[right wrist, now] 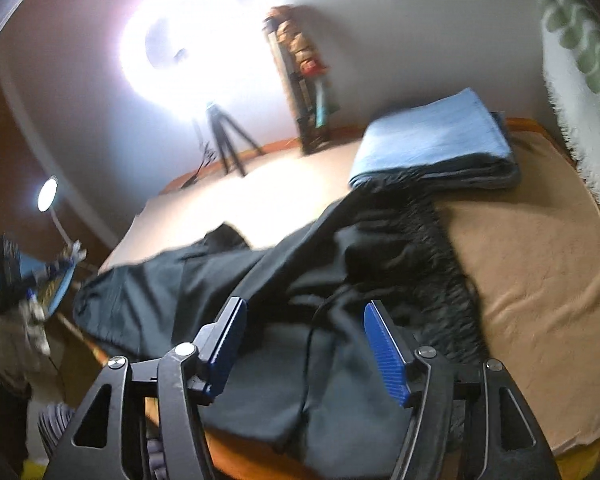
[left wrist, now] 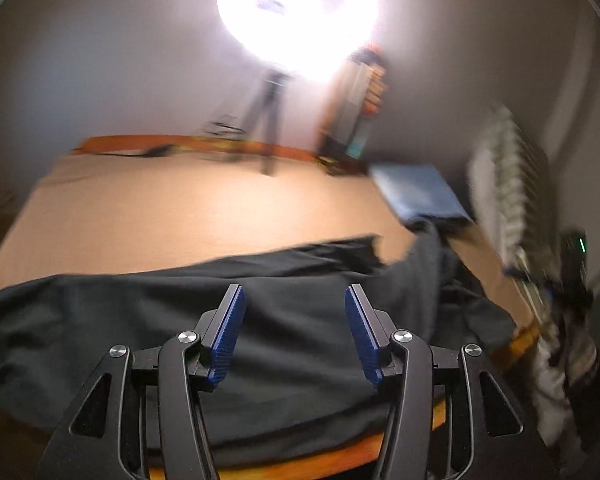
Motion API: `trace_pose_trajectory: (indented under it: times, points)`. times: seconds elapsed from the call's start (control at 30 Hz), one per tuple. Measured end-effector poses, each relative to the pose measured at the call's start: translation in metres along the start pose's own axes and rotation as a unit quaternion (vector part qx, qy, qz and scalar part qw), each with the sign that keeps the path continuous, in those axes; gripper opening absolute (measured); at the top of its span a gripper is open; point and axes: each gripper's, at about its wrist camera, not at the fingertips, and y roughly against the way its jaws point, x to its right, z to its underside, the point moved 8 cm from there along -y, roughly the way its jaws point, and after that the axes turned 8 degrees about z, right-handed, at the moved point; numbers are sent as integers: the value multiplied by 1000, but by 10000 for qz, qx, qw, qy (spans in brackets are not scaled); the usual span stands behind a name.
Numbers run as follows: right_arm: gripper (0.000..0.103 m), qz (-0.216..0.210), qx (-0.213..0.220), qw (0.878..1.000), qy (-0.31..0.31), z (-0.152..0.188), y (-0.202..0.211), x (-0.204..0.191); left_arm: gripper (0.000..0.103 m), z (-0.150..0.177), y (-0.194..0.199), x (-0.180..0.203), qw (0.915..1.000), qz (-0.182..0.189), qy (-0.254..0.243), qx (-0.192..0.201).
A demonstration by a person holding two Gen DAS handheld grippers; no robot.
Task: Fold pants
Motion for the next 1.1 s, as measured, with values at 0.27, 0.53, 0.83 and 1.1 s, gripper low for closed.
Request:
trace_pose_trajectory:
  times: [0.27,0.53,0.83,1.1]
  points:
    - [72,-38,-436,9941,-993,-67,-58,22,55,37,-98,105,9894,683,-842,-964]
    - [72,554,-985,9856,-1257,-92,-128,30,56,73,-139,137,9775,548,-1421,-1458]
    - [66,1300,-1375,9744,-1215,-94,-176,42,56,94,-155,134,9663,182,-1958,-1661]
    - [29,1590,-1514,9684,-1183,-85,-193,53,10,88,-161,123,9659,-34,-2073,-1548]
